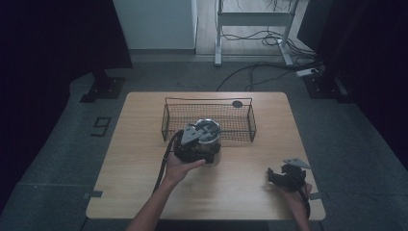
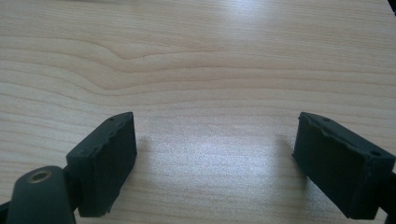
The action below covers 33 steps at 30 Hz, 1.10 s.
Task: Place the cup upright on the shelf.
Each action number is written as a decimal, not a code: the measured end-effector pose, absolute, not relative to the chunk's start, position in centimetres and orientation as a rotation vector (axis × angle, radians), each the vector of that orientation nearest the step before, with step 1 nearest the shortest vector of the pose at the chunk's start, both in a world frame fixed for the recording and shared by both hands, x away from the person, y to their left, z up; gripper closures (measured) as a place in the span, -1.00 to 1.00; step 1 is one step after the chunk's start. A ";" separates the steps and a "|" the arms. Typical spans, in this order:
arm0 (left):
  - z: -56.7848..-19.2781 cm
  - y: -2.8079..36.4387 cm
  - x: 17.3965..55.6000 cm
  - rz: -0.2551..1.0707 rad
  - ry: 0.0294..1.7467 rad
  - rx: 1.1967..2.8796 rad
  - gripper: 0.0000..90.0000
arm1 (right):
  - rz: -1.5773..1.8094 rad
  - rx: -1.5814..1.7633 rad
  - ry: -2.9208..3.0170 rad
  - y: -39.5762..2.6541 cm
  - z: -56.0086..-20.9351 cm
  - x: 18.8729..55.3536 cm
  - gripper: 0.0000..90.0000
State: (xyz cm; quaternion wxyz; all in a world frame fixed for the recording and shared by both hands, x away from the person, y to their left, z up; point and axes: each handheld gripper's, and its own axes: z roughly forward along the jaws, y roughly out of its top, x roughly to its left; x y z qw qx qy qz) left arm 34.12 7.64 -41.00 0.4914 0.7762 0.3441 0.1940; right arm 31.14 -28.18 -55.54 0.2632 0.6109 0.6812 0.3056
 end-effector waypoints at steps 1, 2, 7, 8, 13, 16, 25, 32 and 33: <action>-40.9 7.6 34.2 0.477 0.834 1.884 -0.91 | 0.825 1.652 1.845 -28.2 -55.5 31.1 -0.72; -40.9 7.6 34.4 0.485 0.831 1.889 -0.91 | 0.825 1.652 1.845 -28.2 -55.5 31.1 -0.72; -40.5 7.8 35.1 0.505 0.819 1.886 -0.91 | 0.825 1.653 1.845 -28.2 -55.5 31.1 -0.71; -40.5 7.8 35.3 0.504 0.819 1.885 -0.91 | 0.824 1.653 1.845 -28.2 -55.5 31.1 -0.71; -40.1 7.7 36.0 0.509 0.816 1.885 -0.91 | 0.823 1.654 1.842 -28.2 -55.5 31.1 -0.71; -39.6 7.5 36.6 0.511 0.805 1.879 -0.91 | 0.823 1.657 1.838 -28.2 -55.5 31.1 -0.71; -38.7 7.1 37.5 0.504 0.793 1.869 -0.91 | 0.822 1.655 1.839 -28.2 -55.5 31.1 -0.71; -38.2 7.2 38.5 0.515 0.809 1.859 -0.91 | 0.822 1.655 1.840 -28.2 -55.5 31.1 -0.71; -38.1 7.3 38.8 0.521 0.815 1.856 -0.91 | 0.824 1.655 1.837 -28.2 -55.5 31.1 -0.71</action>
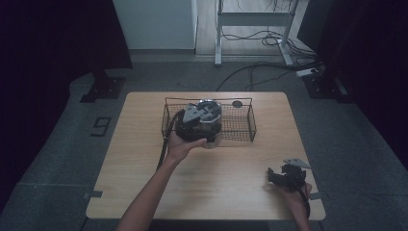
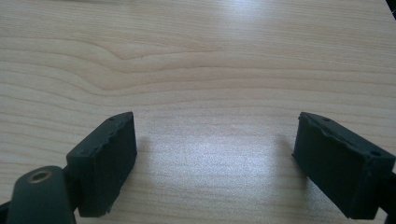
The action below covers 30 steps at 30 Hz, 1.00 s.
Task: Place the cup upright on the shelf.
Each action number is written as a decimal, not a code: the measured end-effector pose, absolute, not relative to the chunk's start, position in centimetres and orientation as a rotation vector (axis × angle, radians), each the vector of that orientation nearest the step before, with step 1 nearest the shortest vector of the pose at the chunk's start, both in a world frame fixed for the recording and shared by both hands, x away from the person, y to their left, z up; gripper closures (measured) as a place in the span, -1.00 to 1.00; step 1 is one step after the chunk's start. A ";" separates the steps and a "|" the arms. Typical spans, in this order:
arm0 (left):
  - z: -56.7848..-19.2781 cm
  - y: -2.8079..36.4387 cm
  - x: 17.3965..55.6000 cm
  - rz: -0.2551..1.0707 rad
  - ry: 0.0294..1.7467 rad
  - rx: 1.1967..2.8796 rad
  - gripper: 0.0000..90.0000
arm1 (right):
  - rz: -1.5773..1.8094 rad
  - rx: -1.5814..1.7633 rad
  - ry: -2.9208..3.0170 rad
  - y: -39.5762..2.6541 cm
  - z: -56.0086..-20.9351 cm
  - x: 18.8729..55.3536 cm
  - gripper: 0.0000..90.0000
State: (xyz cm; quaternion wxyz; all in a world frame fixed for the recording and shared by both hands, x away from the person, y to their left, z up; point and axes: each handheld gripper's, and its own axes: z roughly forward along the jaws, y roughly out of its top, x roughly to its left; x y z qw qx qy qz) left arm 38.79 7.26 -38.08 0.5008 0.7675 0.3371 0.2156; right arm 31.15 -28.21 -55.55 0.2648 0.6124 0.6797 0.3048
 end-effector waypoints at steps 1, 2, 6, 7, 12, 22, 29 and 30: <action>-38.1 7.3 38.8 0.521 0.815 1.856 -0.91 | 0.824 1.655 1.837 -28.2 -55.5 31.1 -0.71; -37.9 7.3 39.1 0.524 0.820 1.855 -0.91 | 0.826 1.654 1.836 -28.2 -55.6 31.2 -0.71; -37.6 7.5 39.5 0.526 0.827 1.849 -0.91 | 0.824 1.655 1.835 -28.2 -55.6 31.2 -0.71; -37.4 7.6 39.8 0.529 0.834 1.843 -0.91 | 0.823 1.655 1.834 -28.2 -55.6 31.2 -0.71; -36.6 7.7 40.7 0.544 0.854 1.836 -0.91 | 0.825 1.656 1.833 -28.2 -55.6 31.2 -0.71; -36.1 7.8 42.2 0.550 0.858 1.838 -0.91 | 0.826 1.656 1.833 -28.2 -55.6 31.2 -0.71; -35.7 7.9 43.3 0.542 0.872 1.835 -0.91 | 0.822 1.660 1.829 -28.2 -55.6 31.1 -0.71; -35.7 7.9 43.3 0.542 0.872 1.835 -0.91 | 0.822 1.660 1.829 -28.2 -55.6 31.1 -0.71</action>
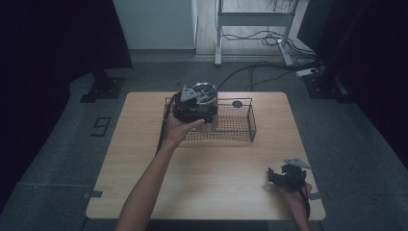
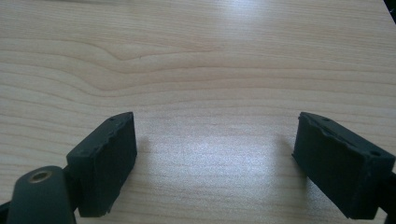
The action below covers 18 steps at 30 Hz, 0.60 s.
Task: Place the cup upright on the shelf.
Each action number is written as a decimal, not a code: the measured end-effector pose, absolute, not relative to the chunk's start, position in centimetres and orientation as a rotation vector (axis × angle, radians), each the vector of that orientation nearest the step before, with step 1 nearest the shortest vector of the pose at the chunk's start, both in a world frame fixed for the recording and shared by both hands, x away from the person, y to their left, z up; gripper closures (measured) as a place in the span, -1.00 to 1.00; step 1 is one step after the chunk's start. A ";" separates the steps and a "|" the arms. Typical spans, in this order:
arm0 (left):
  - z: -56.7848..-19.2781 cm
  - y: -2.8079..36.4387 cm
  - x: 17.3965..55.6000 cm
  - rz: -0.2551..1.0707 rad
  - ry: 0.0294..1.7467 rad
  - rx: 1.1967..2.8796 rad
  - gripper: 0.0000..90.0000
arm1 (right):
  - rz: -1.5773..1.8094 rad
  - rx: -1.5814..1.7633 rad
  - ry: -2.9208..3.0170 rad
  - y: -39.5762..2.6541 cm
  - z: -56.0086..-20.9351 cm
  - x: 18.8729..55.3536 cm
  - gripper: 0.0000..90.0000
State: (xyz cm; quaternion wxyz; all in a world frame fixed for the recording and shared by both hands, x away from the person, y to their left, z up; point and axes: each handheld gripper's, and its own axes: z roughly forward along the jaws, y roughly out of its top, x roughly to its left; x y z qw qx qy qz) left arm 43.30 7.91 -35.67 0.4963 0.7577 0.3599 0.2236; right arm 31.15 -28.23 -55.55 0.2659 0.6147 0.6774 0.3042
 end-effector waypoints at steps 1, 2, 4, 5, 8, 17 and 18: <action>-35.7 8.0 43.6 0.539 0.878 1.828 -0.91 | 0.822 1.660 1.828 -28.2 -55.6 31.2 -0.71; -35.7 8.1 43.8 0.537 0.883 1.826 -0.91 | 0.822 1.660 1.829 -28.2 -55.6 31.1 -0.71; -35.9 8.2 44.1 0.528 0.895 1.826 -0.91 | 0.821 1.660 1.829 -28.2 -55.6 31.1 -0.71; -36.0 8.3 44.3 0.521 0.901 1.826 -0.91 | 0.821 1.660 1.829 -28.2 -55.6 31.1 -0.71; -36.2 8.4 44.7 0.528 0.906 1.828 -0.91 | 0.821 1.660 1.828 -28.2 -55.6 31.2 -0.71; -37.3 8.9 47.0 0.545 0.963 1.839 -0.91 | 0.818 1.665 1.825 -28.3 -55.5 31.1 -0.71; -37.4 8.9 47.2 0.547 0.969 1.840 -0.91 | 0.818 1.665 1.825 -28.3 -55.5 31.1 -0.71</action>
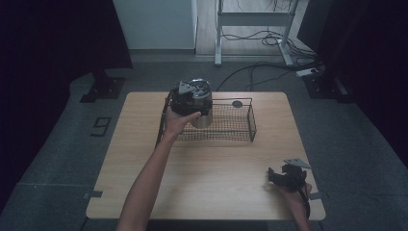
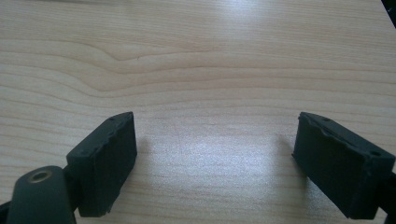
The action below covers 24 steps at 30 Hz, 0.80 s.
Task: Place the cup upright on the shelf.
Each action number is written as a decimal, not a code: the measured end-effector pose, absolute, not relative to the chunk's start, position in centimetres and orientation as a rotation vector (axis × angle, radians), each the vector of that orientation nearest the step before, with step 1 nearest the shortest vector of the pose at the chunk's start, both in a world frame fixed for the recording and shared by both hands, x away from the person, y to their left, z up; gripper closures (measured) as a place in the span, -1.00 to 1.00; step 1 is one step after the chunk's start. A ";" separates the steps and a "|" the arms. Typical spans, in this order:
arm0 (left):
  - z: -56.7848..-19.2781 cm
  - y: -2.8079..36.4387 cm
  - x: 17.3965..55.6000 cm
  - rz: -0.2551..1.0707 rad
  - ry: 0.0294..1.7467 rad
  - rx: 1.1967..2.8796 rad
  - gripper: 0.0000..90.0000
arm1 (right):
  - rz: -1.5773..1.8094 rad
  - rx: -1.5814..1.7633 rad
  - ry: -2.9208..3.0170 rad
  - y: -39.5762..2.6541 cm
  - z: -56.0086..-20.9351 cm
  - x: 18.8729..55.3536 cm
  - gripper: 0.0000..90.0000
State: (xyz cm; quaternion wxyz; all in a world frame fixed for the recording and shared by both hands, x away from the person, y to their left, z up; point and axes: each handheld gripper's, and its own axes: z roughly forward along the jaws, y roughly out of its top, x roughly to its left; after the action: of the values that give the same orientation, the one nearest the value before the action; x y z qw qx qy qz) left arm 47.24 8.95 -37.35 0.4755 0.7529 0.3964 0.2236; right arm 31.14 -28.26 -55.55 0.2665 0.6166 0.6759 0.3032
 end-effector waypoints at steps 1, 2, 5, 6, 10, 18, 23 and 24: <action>-37.4 9.0 47.5 0.550 0.974 1.841 -0.91 | 0.818 1.665 1.824 -28.3 -55.5 31.1 -0.71; -37.4 9.0 47.5 0.550 0.974 1.841 -0.91 | 0.818 1.665 1.824 -28.3 -55.5 31.1 -0.71; -37.4 8.8 48.2 0.554 0.986 1.837 -0.91 | 0.818 1.665 1.824 -28.3 -55.5 31.1 -0.71; -37.4 8.8 48.2 0.554 0.986 1.837 -0.91 | 0.818 1.665 1.824 -28.3 -55.5 31.1 -0.71; -37.6 8.5 48.8 0.555 0.990 1.841 -0.91 | 0.818 1.665 1.824 -28.3 -55.5 31.1 -0.71; -38.5 7.9 49.9 0.561 1.016 1.840 -0.91 | 0.818 1.664 1.824 -28.3 -55.6 31.1 -0.71; -40.0 7.2 50.3 0.577 1.058 1.856 -0.91 | 0.817 1.664 1.824 -28.3 -55.5 31.1 -0.71; -40.3 7.2 50.4 0.570 1.066 1.854 -0.91 | 0.818 1.664 1.824 -28.3 -55.5 31.1 -0.71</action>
State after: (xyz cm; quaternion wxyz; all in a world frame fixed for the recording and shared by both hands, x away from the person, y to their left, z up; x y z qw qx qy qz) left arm 50.43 7.18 -40.34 0.4476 0.7491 0.4308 0.2301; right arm 31.14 -28.28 -55.55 0.2673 0.6165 0.6758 0.3030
